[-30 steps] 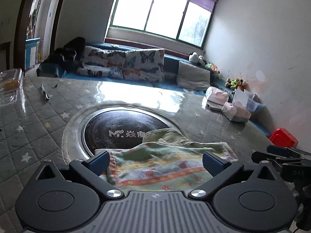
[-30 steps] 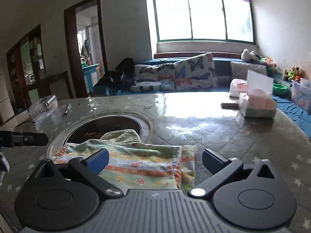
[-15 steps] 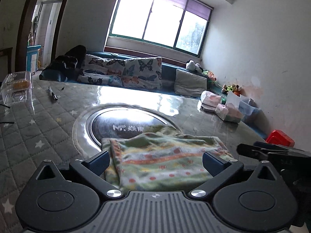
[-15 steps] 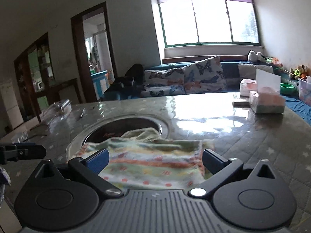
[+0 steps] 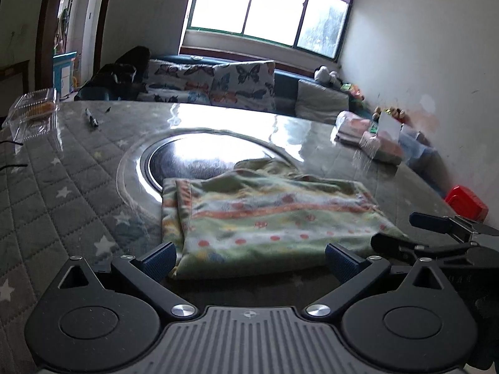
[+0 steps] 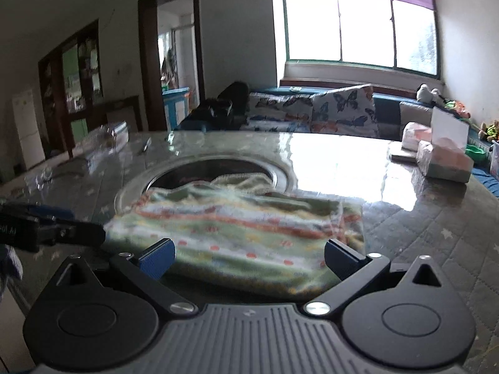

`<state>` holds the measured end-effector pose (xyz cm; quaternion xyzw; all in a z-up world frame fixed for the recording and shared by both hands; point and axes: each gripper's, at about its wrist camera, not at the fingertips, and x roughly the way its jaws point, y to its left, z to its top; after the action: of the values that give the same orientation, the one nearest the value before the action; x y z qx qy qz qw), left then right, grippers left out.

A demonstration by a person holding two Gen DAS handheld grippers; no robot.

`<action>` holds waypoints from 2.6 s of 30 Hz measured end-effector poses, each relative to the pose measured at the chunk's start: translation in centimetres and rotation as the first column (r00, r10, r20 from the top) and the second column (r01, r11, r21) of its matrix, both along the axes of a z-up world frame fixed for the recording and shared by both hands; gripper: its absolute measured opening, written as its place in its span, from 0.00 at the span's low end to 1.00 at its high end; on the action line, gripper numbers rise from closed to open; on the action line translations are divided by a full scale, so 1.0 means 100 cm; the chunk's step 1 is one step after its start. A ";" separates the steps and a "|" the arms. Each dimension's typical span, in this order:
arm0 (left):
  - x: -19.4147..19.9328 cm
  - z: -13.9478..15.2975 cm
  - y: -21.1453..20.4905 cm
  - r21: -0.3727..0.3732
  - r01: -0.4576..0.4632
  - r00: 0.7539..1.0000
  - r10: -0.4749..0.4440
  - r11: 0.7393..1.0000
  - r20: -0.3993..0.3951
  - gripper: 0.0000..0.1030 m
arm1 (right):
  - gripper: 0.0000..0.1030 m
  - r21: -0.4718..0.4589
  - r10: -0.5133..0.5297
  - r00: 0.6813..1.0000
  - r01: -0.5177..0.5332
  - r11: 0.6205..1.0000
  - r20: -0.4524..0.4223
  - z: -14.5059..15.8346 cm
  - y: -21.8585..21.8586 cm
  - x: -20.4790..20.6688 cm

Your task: Fold clothes

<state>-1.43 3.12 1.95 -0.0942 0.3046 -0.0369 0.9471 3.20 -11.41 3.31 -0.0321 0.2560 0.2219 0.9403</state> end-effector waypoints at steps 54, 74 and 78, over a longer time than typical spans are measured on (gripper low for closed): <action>0.078 -0.021 0.105 -0.507 -0.309 0.938 0.169 0.805 -0.304 1.00 | 0.13 -0.091 0.530 0.844 -0.536 0.840 -0.079 0.012 0.141 0.035; 0.104 -0.048 0.093 -0.615 -0.306 0.926 0.077 0.726 -0.370 0.16 | 0.19 0.078 0.542 0.837 -0.537 0.840 -0.075 0.023 0.094 0.049; 0.103 -0.048 0.093 -0.605 -0.300 0.927 0.076 0.738 -0.367 0.15 | 0.22 0.080 0.476 0.876 -0.471 0.879 -0.074 0.024 0.070 0.058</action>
<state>8.83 12.43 -2.85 -0.4527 0.4099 -0.0275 0.7914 9.05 -4.40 5.70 -0.0557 0.2766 0.4537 0.8453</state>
